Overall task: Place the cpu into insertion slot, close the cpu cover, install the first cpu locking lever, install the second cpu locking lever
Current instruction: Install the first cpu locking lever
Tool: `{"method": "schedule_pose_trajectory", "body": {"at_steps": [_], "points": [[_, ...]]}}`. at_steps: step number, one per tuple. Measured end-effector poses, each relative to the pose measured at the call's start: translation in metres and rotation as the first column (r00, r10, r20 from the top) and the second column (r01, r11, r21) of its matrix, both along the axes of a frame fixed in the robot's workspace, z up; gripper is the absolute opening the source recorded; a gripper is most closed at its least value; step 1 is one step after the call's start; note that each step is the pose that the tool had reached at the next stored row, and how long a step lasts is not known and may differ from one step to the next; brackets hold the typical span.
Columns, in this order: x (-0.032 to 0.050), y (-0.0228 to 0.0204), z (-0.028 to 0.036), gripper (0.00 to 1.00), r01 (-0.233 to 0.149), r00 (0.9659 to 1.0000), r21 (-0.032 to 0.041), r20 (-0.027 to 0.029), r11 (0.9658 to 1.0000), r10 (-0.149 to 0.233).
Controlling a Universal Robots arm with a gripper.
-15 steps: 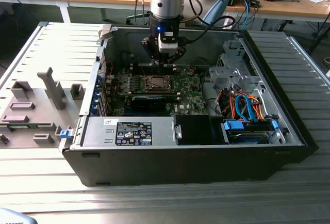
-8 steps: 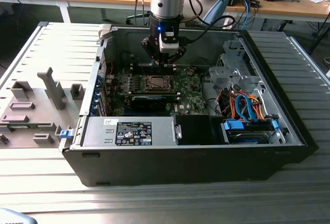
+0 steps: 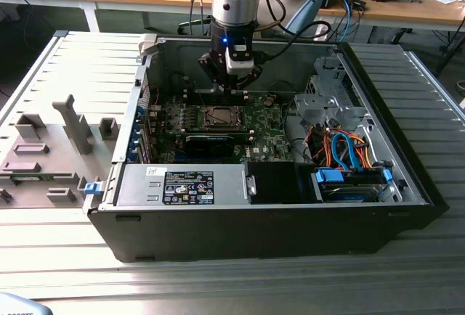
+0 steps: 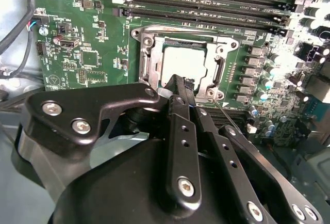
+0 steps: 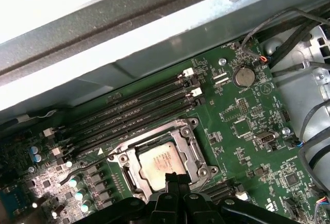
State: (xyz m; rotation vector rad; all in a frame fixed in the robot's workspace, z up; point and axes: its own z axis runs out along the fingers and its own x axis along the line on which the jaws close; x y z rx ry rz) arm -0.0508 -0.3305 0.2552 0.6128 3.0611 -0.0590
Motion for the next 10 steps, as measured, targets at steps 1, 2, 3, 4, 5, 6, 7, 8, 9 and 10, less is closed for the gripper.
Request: {"method": "schedule_pose_trajectory", "body": {"at_steps": [1, 2, 3, 4, 5, 6, 7, 8, 9, 10], "points": [[0.0000, 0.0000, 0.0000, 0.11, -0.004, 1.0000, 0.0000, 0.0000, 1.0000, 0.004], [0.0000, 0.0000, 0.0000, 0.11, -0.008, 1.0000, 0.0000, 0.0000, 1.0000, 0.008], [0.0000, 0.0000, 0.0000, 0.11, -0.011, 0.9999, 0.0000, 0.0000, 0.9999, 0.011], [0.0000, 0.0000, 0.0000, 0.11, -0.016, 0.9999, 0.0000, 0.0000, 0.9999, 0.016], [0.0000, 0.0000, 0.0000, 0.11, -0.019, 0.9998, 0.0000, 0.0001, 0.9998, 0.019], [0.0000, 0.0000, 0.0000, 0.11, -0.022, 0.9998, 0.0000, 0.0000, 0.9998, 0.022], [0.0000, 0.0000, 0.0000, 0.11, -0.027, 0.9996, 0.0000, 0.0000, 0.9996, 0.027], [0.0000, 0.0000, 0.0000, 0.11, -0.030, 0.9996, 0.0000, 0.0000, 0.9996, 0.030], [0.0000, -0.0001, 0.0000, 0.11, -0.035, 0.9994, 0.0000, 0.0000, 0.9994, 0.035], [0.0000, 0.0000, 0.0000, 0.11, -0.038, 0.9993, 0.0000, 0.0000, 0.9993, 0.038]]}}
